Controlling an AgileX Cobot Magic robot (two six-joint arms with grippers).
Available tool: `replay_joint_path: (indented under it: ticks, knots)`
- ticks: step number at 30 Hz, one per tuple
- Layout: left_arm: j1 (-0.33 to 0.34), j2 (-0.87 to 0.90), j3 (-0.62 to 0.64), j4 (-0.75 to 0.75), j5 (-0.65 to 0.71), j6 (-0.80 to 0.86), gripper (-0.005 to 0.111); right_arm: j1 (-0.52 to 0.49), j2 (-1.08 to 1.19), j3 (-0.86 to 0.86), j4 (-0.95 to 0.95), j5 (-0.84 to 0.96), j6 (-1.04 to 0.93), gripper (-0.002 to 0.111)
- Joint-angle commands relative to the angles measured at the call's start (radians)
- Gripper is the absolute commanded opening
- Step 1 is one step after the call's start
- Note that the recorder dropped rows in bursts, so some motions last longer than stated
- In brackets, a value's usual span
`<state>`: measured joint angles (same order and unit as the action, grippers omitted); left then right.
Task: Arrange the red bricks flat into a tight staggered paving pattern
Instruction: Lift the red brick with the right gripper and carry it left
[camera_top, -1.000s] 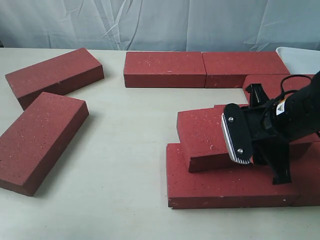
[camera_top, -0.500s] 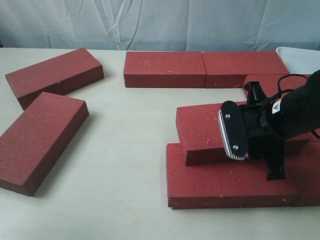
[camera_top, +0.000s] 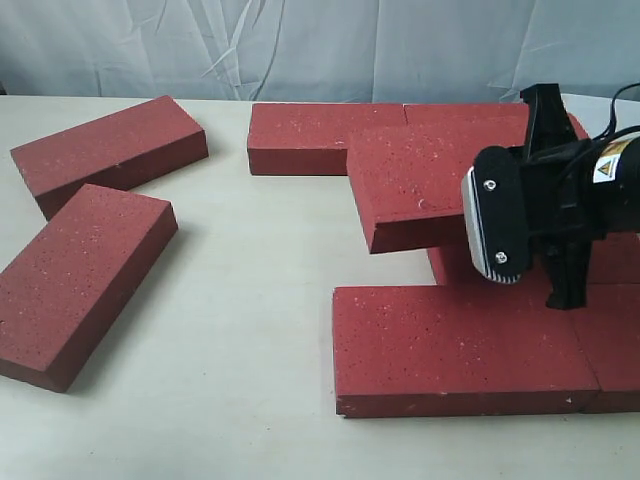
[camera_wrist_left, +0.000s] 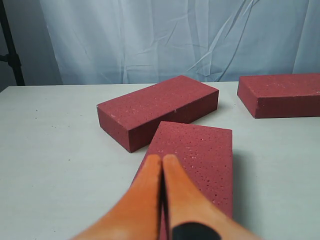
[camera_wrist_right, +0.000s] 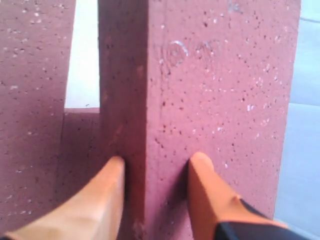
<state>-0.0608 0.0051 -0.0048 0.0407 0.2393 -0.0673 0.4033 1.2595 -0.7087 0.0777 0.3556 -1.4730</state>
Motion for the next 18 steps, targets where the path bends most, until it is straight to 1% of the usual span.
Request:
replay_joint_path:
  ticks: [1,3,5,16,18]
  knots:
    - [-0.002,-0.005,0.005,0.004,0.0,0.0,0.001,0.018,0.019,-0.04,0.023,-0.025,-0.008,-0.001]
    - [-0.002,-0.005,0.005,0.004,0.0,0.0,0.001,0.036,0.045,-0.074,0.098,-0.033,-0.007,-0.001]
    - [-0.002,-0.005,0.005,0.004,0.0,0.0,0.001,0.057,0.08,-0.118,0.131,-0.036,-0.007,-0.001]
    - [-0.002,-0.005,0.005,0.004,0.0,0.0,0.001,0.15,0.332,-0.295,0.141,-0.043,-0.007,-0.001]
    - [-0.002,-0.005,0.005,0.004,0.0,0.0,0.001,0.161,0.384,-0.336,0.167,-0.055,-0.007,-0.001]
